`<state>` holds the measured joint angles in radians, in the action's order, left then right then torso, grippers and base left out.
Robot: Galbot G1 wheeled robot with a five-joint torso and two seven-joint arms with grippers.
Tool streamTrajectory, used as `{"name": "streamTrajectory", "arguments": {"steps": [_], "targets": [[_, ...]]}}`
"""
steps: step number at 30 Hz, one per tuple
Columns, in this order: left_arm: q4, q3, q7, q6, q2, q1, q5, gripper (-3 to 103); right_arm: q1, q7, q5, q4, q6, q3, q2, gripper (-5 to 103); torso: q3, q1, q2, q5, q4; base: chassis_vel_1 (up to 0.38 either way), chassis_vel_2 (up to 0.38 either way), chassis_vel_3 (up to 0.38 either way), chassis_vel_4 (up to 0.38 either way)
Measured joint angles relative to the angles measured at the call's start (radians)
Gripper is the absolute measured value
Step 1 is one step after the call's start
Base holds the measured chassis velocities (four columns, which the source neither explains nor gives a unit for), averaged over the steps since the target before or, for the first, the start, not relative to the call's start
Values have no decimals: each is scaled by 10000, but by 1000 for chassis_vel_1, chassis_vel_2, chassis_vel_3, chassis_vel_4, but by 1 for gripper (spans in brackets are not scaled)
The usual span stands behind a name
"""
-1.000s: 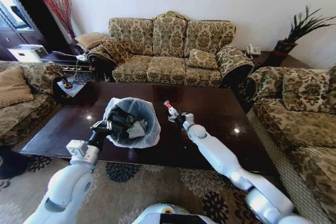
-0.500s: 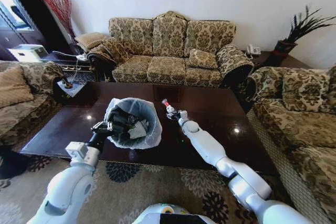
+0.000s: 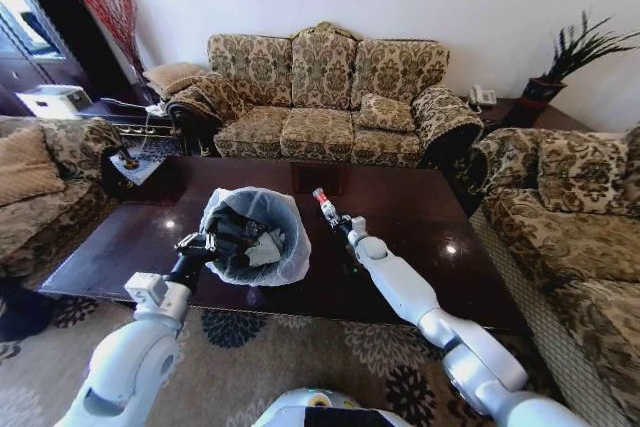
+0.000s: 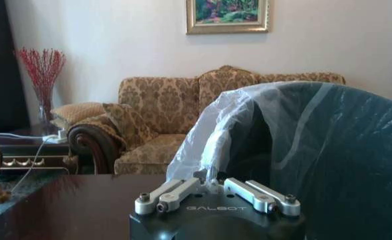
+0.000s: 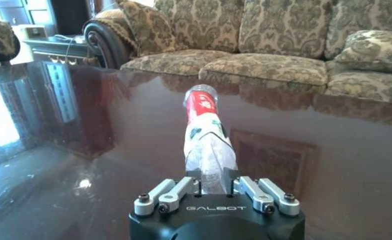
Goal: Move to the front of the table and place the trash on the table into the trash bin.
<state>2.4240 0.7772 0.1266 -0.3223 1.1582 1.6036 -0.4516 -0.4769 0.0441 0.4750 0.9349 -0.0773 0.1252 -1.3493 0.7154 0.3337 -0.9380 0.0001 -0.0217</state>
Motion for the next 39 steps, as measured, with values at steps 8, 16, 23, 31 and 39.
{"name": "streamTrajectory", "arguments": {"steps": [8, 16, 23, 31, 39], "targets": [[-234, -115, 20, -6, -204, -249, -50, 1, -645, -548, 561, 2304, -288, -539, 1097, 3, 4, 2, 1, 0, 6, 0, 0, 0, 0], [-1341, -217, 380, -418, -1314, -1209, -1344, 1, -609, -717, 840, 5961, -434, -1062, 2705, 0, 4, 2, 1, -3, 6, 0, 0, 0, 0], [-2916, -1211, 1487, -1594, -3347, -3783, -3438, 1, 468, -1072, 2887, 9484, -1429, -437, 3960, 0, 3, 3, 1, -7, 6, 0, 0, 0, 0], [-4136, -2985, 2035, -2198, -4491, -6573, -5082, 1, 1712, -1602, 4571, 11404, -2077, 1270, 4391, 0, 3, 2, 1, 3, 11, 0, 0, 0, 0], [-4137, -3303, 2411, -2665, -4887, -7260, -6064, 1, 3048, -1541, 4167, 11056, -2290, 3272, 3896, 0, 3, 3, 1, -3, -5, 0, 0, 0, 0]]}}
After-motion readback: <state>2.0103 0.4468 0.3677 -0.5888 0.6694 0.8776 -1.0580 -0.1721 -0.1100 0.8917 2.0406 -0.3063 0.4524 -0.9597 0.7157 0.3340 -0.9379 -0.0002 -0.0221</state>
